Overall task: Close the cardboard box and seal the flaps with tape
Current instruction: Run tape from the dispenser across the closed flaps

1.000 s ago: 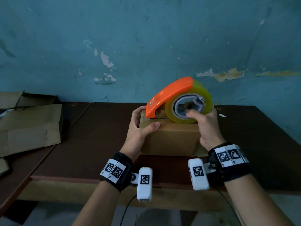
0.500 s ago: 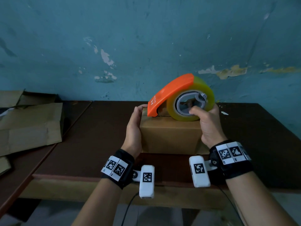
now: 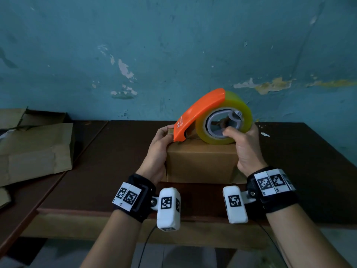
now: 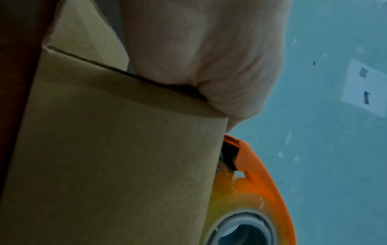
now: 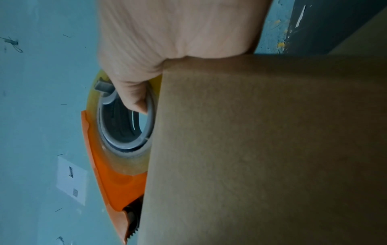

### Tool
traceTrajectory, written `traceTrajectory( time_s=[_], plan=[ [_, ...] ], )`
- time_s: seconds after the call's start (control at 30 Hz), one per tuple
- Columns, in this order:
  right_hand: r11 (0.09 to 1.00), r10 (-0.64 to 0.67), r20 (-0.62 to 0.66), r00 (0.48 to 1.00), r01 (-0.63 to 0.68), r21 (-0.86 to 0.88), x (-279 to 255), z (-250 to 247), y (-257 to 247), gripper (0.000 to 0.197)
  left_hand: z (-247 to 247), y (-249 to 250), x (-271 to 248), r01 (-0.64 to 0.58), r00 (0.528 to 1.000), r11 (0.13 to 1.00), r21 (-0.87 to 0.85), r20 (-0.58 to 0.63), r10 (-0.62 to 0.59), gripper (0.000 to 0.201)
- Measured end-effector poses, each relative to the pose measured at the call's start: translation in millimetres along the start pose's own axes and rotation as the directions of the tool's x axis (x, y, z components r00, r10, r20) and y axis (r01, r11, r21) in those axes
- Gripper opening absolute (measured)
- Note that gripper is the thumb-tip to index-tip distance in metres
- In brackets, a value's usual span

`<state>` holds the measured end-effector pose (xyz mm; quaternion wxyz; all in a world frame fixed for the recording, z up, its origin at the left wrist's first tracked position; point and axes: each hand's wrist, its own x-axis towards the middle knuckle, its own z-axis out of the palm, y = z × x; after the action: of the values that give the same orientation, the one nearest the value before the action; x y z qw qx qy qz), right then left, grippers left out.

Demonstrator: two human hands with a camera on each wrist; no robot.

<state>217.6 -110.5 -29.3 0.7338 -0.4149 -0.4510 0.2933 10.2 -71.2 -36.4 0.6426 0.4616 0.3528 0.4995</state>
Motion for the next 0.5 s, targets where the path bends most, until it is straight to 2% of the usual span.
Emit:
traceTrajectory(
  time_s=[0.5],
  plan=[
    [0.996,-0.019,-0.096,0.995,0.028,0.086,-5.7,4.1,-5.8,0.022,-1.9,-3.3,-2.8,-0.029,1.000,0.999,-0.022,0.004,0.029,0.036]
  ],
)
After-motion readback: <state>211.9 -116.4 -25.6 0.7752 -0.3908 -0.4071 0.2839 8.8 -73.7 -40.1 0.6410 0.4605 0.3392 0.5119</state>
